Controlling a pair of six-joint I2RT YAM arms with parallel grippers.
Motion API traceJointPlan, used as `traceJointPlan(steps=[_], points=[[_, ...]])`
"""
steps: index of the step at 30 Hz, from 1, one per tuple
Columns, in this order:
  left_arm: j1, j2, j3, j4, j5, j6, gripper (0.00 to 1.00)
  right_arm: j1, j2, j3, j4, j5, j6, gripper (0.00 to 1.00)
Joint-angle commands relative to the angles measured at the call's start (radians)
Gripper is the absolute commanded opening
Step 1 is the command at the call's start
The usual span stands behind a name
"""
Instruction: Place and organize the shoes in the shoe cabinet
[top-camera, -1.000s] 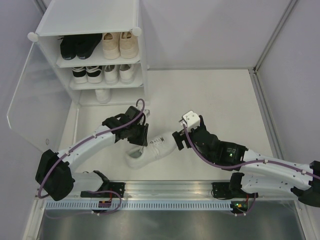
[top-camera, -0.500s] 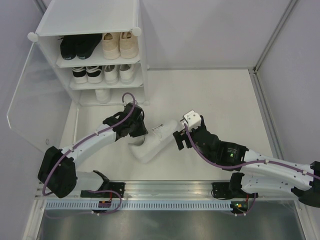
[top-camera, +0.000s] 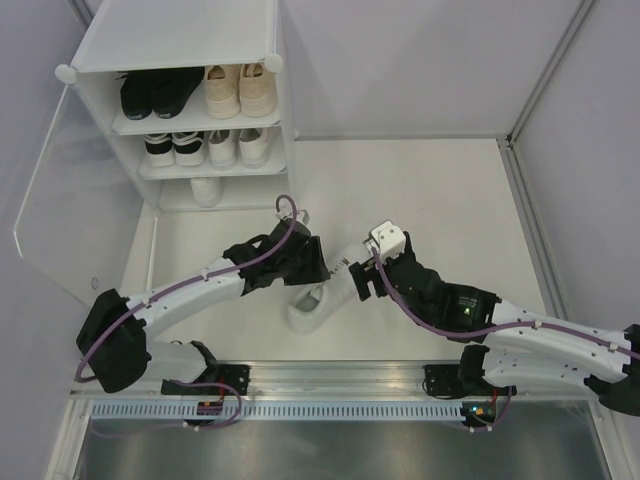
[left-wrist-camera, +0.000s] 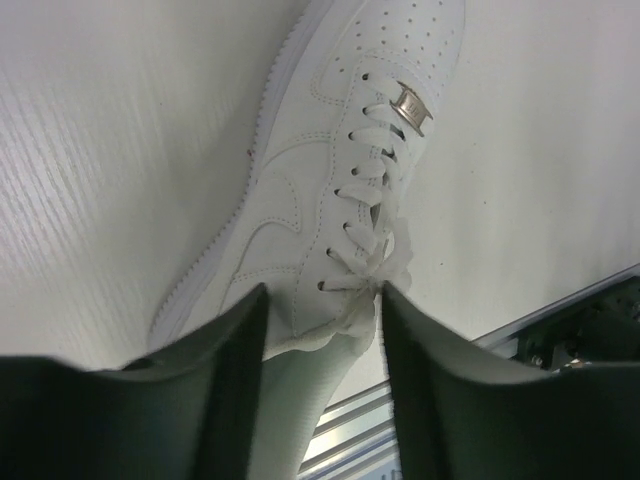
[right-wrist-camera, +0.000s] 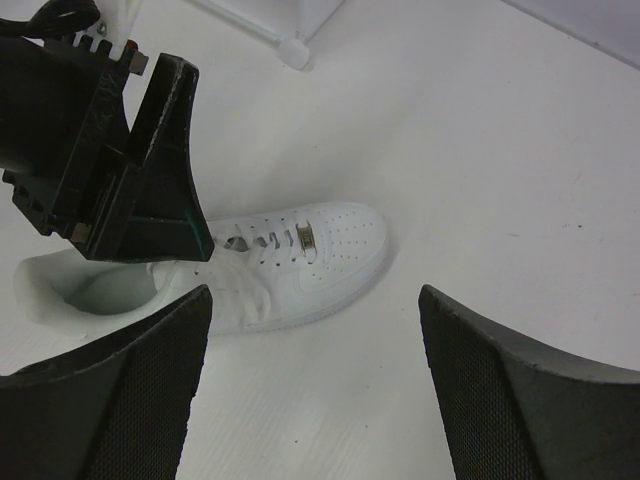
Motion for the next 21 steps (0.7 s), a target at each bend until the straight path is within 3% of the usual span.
traceJointPlan(steps=[1, 4, 9, 12, 15, 21], points=[[-0.012, -0.062, 0.039, 0.045, -0.003, 0.068, 0.64, -0.002, -0.033, 0.027, -0.012, 0.019, 0.027, 0.88], [-0.013, -0.103, 0.063, 0.009, 0.032, 0.192, 0.73, -0.003, -0.050, 0.028, -0.023, 0.024, 0.030, 0.88], [-0.045, -0.134, 0.069, -0.079, 0.164, 0.338, 0.75, -0.003, -0.072, 0.031, -0.055, 0.048, 0.041, 0.88], [-0.114, -0.122, 0.066, -0.138, 0.111, 0.376, 0.75, -0.002, -0.082, 0.028, -0.069, 0.057, 0.047, 0.88], [-0.171, -0.093, 0.053, -0.165, 0.048, 0.350, 0.72, -0.002, -0.088, 0.025, -0.083, 0.073, 0.051, 0.88], [-0.211, 0.014, 0.051, -0.163, -0.080, 0.294, 0.55, -0.003, -0.088, 0.017, -0.097, 0.088, 0.062, 0.88]])
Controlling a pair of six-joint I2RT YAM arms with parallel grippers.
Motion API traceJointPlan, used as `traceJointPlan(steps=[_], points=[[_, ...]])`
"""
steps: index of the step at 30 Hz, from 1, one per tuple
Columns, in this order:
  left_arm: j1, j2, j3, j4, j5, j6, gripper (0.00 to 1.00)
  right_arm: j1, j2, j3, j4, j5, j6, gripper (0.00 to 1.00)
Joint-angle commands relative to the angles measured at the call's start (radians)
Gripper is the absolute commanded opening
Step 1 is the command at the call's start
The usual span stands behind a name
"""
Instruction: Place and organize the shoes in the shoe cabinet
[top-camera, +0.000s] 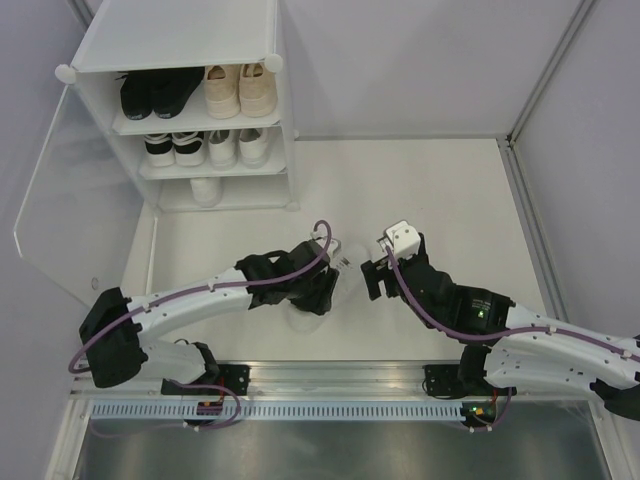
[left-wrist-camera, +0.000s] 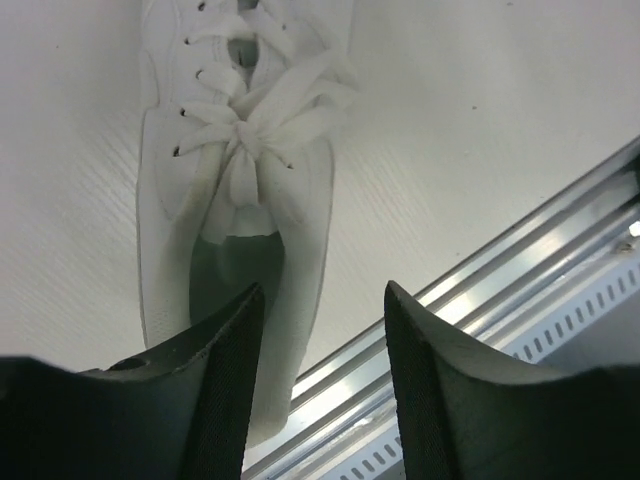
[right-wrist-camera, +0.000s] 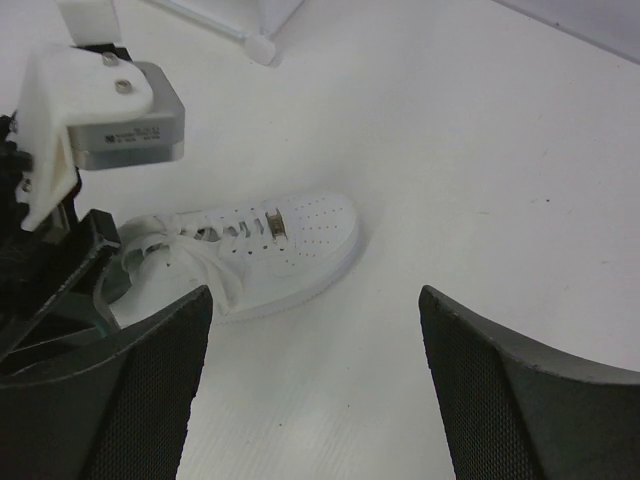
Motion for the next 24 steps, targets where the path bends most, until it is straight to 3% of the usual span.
traceJointPlan(steps=[1, 5, 10, 11, 12, 13, 20, 24], points=[[-0.027, 0.067, 0.014, -0.015, -0.105, -0.009, 0.54, -0.003, -0.012, 0.017, -0.010, 0.036, 0.022, 0.88], [-0.044, 0.146, 0.035, -0.018, -0.137, -0.024, 0.50, -0.002, -0.018, 0.011, -0.012, 0.044, 0.025, 0.88], [-0.065, 0.181, 0.048, -0.017, -0.140, -0.049, 0.29, -0.002, -0.019, 0.006, -0.021, 0.055, 0.028, 0.88], [-0.068, 0.172, 0.049, -0.017, -0.140, -0.052, 0.23, -0.002, -0.021, 0.006, -0.021, 0.062, 0.027, 0.88], [-0.068, 0.164, 0.051, -0.017, -0.146, -0.052, 0.08, -0.003, -0.019, 0.006, -0.022, 0.065, 0.027, 0.88], [-0.067, 0.155, 0.052, -0.020, -0.157, -0.052, 0.03, -0.003, -0.021, 0.006, -0.022, 0.068, 0.028, 0.88], [-0.016, 0.085, 0.111, -0.185, -0.382, -0.065, 0.02, -0.003, -0.035, 0.008, -0.018, 0.081, 0.028, 0.89], [0.146, -0.001, 0.077, -0.161, -0.288, -0.003, 0.02, -0.002, -0.044, 0.003, -0.018, 0.104, 0.028, 0.91]])
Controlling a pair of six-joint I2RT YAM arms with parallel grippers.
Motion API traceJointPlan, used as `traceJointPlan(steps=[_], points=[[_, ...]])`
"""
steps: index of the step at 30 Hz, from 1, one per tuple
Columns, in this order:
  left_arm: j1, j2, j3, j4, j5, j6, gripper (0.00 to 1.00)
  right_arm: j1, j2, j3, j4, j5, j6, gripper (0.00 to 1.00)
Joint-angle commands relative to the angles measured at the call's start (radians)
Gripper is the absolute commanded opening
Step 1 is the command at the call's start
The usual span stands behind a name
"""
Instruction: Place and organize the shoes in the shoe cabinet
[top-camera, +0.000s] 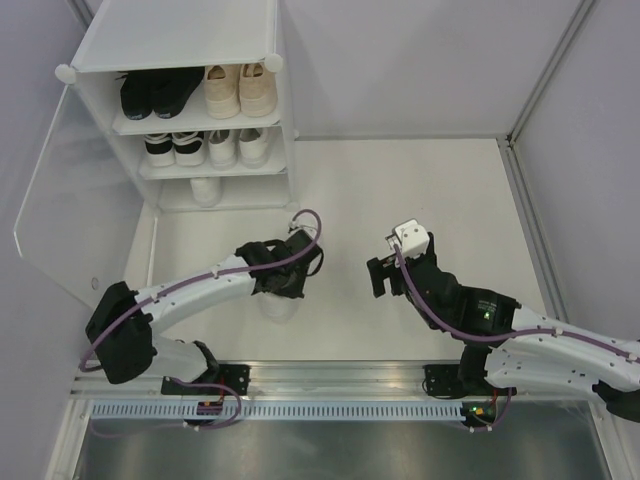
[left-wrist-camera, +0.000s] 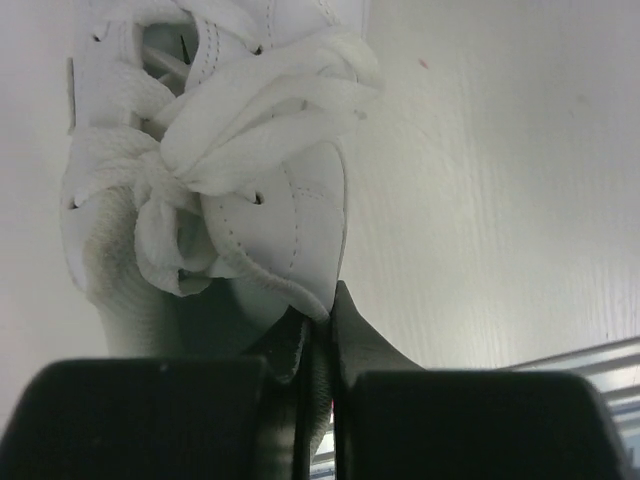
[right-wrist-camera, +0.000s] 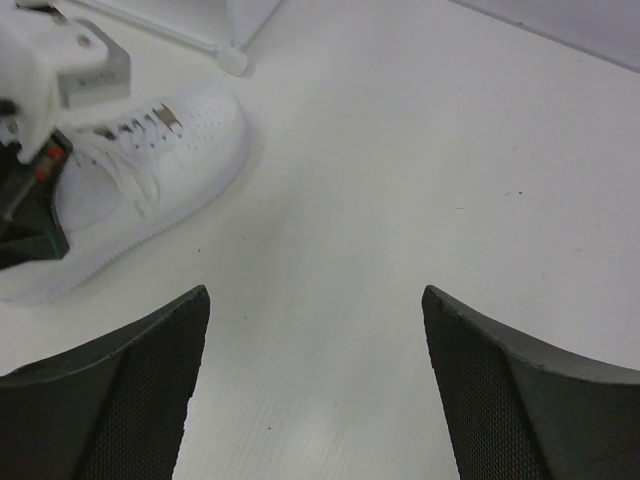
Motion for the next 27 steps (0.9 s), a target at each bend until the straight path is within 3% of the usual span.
traceJointPlan(steps=[1, 10, 17, 27], points=[[0.164, -0.125, 0.010, 0.027, -0.038, 0.046, 0.02, -0.003, -0.024, 0.002, 0.006, 0.050, 0.013, 0.91], [0.534, -0.151, 0.059, 0.146, 0.116, 0.236, 0.02, -0.002, -0.093, -0.032, 0.035, 0.029, 0.013, 0.98], [0.646, 0.059, 0.218, 0.181, 0.183, 0.376, 0.02, -0.003, -0.145, -0.049, 0.042, 0.016, 0.007, 0.98], [0.743, 0.320, 0.439, 0.209, 0.194, 0.402, 0.02, -0.003, -0.185, -0.060, 0.031, 0.021, 0.010, 0.98]])
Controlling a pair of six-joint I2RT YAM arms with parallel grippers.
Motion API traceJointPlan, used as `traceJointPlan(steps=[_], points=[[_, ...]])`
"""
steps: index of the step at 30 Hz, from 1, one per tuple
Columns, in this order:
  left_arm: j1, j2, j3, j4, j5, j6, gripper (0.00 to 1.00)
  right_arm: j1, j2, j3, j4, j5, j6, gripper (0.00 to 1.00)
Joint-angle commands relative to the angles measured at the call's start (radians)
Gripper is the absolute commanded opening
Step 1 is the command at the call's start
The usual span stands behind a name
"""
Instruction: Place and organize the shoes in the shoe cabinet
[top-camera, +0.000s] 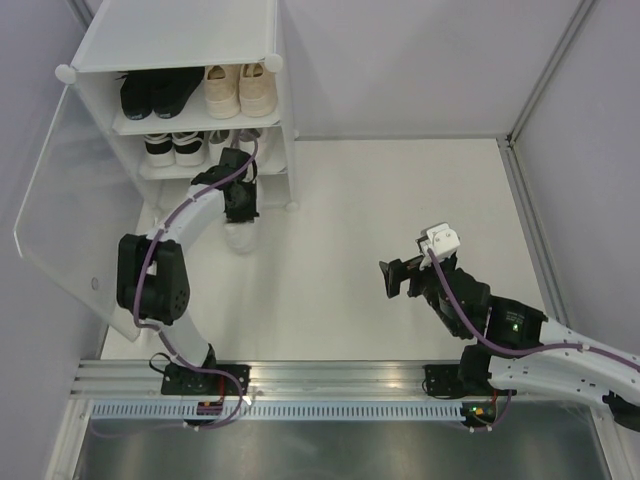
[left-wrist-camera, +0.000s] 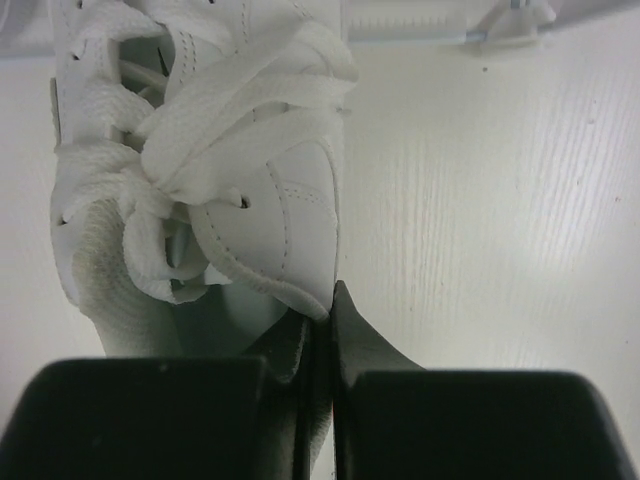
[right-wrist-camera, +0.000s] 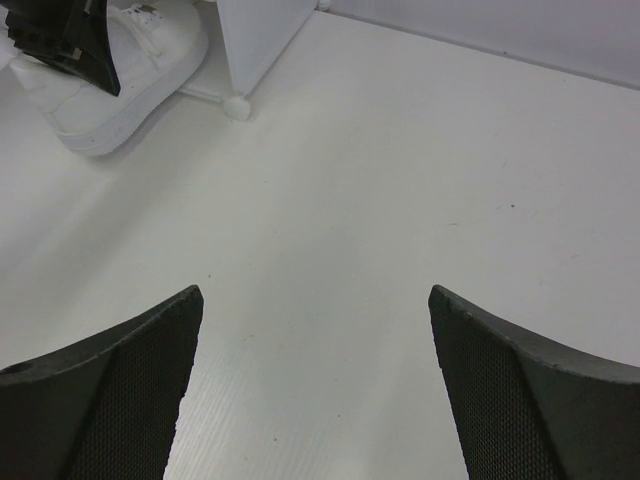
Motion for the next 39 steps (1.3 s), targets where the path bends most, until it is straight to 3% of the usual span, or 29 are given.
traceJointPlan(steps=[1, 5, 8, 9, 15, 20, 24, 31, 35, 39], points=[[0.016, 0.041, 0.128, 0.108, -0.020, 0.063, 0.02, -0.003, -0.004, -0.007, 0.015, 0.004, 0.007, 0.98], [0.028, 0.106, 0.185, 0.148, -0.037, 0.094, 0.03, -0.002, 0.001, -0.005, 0.011, 0.008, 0.009, 0.98], [0.042, 0.153, 0.231, 0.162, -0.051, 0.099, 0.20, -0.003, 0.004, -0.007, 0.003, 0.014, 0.011, 0.98], [0.045, 0.161, 0.237, 0.165, -0.051, 0.100, 0.30, -0.002, 0.007, -0.007, 0.001, 0.016, 0.011, 0.98], [0.050, 0.108, 0.207, 0.174, -0.043, 0.062, 0.62, -0.003, 0.016, -0.010, 0.001, 0.019, 0.014, 0.98], [0.047, -0.064, 0.107, 0.177, 0.007, -0.034, 0.78, -0.003, 0.027, -0.007, -0.002, 0.018, 0.012, 0.98], [0.047, -0.283, -0.066, 0.223, 0.012, -0.102, 0.82, -0.003, 0.024, -0.009, 0.010, 0.010, 0.011, 0.98], [0.047, -0.497, -0.405, 0.427, -0.054, -0.110, 0.88, -0.003, 0.014, -0.016, 0.024, -0.018, 0.012, 0.98], [0.047, -0.483, -0.571, 0.606, -0.083, -0.122, 0.91, -0.003, 0.007, -0.021, 0.035, -0.033, 0.012, 0.98], [0.047, -0.419, -0.620, 0.761, -0.140, -0.107, 0.89, -0.003, -0.009, -0.024, 0.029, -0.035, 0.015, 0.98]])
